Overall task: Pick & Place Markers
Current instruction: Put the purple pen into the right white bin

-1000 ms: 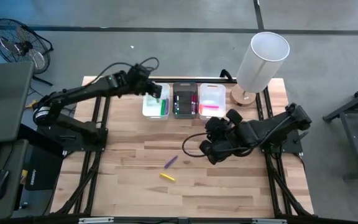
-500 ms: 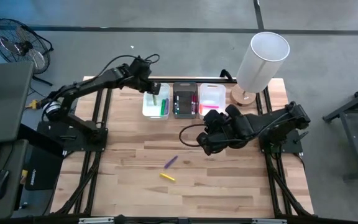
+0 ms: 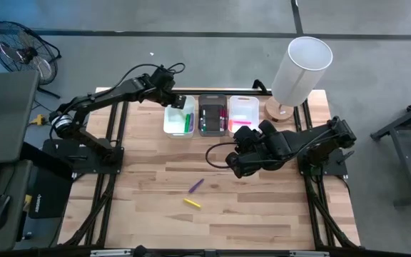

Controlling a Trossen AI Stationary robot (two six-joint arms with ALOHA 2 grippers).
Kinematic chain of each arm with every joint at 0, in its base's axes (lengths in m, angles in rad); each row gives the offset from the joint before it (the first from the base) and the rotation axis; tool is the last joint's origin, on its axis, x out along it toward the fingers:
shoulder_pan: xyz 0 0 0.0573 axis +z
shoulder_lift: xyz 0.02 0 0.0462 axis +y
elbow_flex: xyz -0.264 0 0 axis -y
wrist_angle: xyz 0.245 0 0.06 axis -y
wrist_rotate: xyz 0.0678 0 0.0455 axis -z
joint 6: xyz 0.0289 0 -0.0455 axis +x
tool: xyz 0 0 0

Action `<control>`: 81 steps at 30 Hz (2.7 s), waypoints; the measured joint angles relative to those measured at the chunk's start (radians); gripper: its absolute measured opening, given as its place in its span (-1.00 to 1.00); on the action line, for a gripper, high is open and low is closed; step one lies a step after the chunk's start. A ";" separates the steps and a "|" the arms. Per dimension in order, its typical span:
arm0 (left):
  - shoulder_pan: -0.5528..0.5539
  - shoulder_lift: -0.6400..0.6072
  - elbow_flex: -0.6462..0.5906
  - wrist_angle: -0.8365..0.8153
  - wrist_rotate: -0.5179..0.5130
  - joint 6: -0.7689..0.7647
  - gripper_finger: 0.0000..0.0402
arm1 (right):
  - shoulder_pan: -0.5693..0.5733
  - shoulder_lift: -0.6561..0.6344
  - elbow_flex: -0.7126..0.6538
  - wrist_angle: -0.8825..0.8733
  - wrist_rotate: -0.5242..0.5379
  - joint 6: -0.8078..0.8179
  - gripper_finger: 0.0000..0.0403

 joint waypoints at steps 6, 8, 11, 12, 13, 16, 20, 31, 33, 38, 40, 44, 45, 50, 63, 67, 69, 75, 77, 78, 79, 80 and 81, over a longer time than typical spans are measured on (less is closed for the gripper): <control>0.000 0.000 0.000 0.002 0.008 0.000 -0.36 | 0.000 0.000 0.000 0.000 -0.007 -0.006 -0.41; -0.002 0.000 0.000 0.001 0.011 0.000 -0.36 | 0.000 0.000 0.000 -0.003 -0.008 -0.008 -0.41; -0.016 0.000 0.000 -0.004 0.027 -0.001 -0.36 | 0.000 0.000 0.000 -0.006 -0.021 -0.015 -0.42; -0.024 -0.002 0.000 -0.006 0.029 0.000 -0.36 | 0.000 0.000 0.000 -0.006 -0.024 -0.015 -0.41; -0.031 -0.006 0.000 -0.009 0.030 0.000 -0.36 | 0.000 0.000 0.000 -0.006 -0.024 -0.015 -0.41; -0.059 -0.017 0.000 0.001 0.028 -0.001 -0.36 | 0.000 0.000 0.000 -0.007 -0.028 -0.016 -0.41; -0.103 -0.017 0.000 -0.005 0.023 -0.005 -0.36 | 0.000 0.000 0.000 -0.009 -0.052 -0.019 -0.42; -0.296 -0.073 0.000 0.033 0.026 -0.006 -0.36 | 0.012 0.000 0.000 0.003 -0.128 -0.045 -0.41; -0.341 -0.083 0.000 0.034 0.009 -0.010 -0.36 | 0.018 0.006 0.000 0.010 -0.128 -0.047 -0.41; -0.463 -0.082 0.000 0.041 -0.020 -0.030 -0.36 | 0.037 0.053 0.000 0.059 -0.135 -0.107 -0.41; -0.512 -0.082 0.000 0.041 -0.025 -0.035 -0.36 | 0.043 0.071 0.000 0.086 -0.160 -0.139 -0.41; -0.605 -0.082 0.000 0.036 -0.039 -0.073 -0.36 | 0.043 0.083 -0.001 0.122 -0.182 -0.158 -0.41; -0.629 -0.082 0.000 0.032 -0.046 -0.088 -0.36 | 0.045 0.083 -0.001 0.127 -0.180 -0.158 -0.41; -0.729 -0.082 0.000 0.009 -0.100 -0.158 -0.36 | 0.052 0.079 -0.001 0.124 -0.180 -0.169 -0.42; -0.924 0.022 0.001 0.027 -0.201 -0.250 -0.36 | 0.152 0.074 -0.001 0.053 -0.109 -0.106 -0.42; -0.949 0.105 0.000 0.070 -0.168 -0.252 -0.33 | 0.192 0.074 -0.001 0.014 -0.096 -0.042 -0.42; -0.952 0.133 0.000 0.100 -0.141 -0.252 -0.28 | 0.213 0.074 -0.001 0.007 -0.096 -0.024 -0.42; -0.949 0.220 0.000 0.111 -0.117 -0.272 0.04 | 0.274 0.074 -0.001 -0.035 -0.077 0.069 -0.42; -0.949 0.235 -0.001 0.097 -0.096 -0.258 0.12 | 0.291 0.074 -0.001 -0.047 -0.077 0.099 -0.42; -0.949 0.248 0.002 0.111 -0.087 -0.261 0.14 | 0.299 0.074 -0.001 -0.047 -0.078 0.105 -0.42; -0.949 0.263 0.003 0.116 -0.079 -0.272 0.16 | 0.307 0.074 -0.001 -0.047 -0.080 0.106 -0.42; -0.949 0.278 0.002 0.106 -0.074 -0.279 0.16 | 0.314 0.074 -0.001 -0.047 -0.082 0.112 -0.42; -0.949 0.291 -0.001 0.100 -0.074 -0.288 0.16 | 0.323 0.074 -0.001 -0.047 -0.082 0.125 -0.42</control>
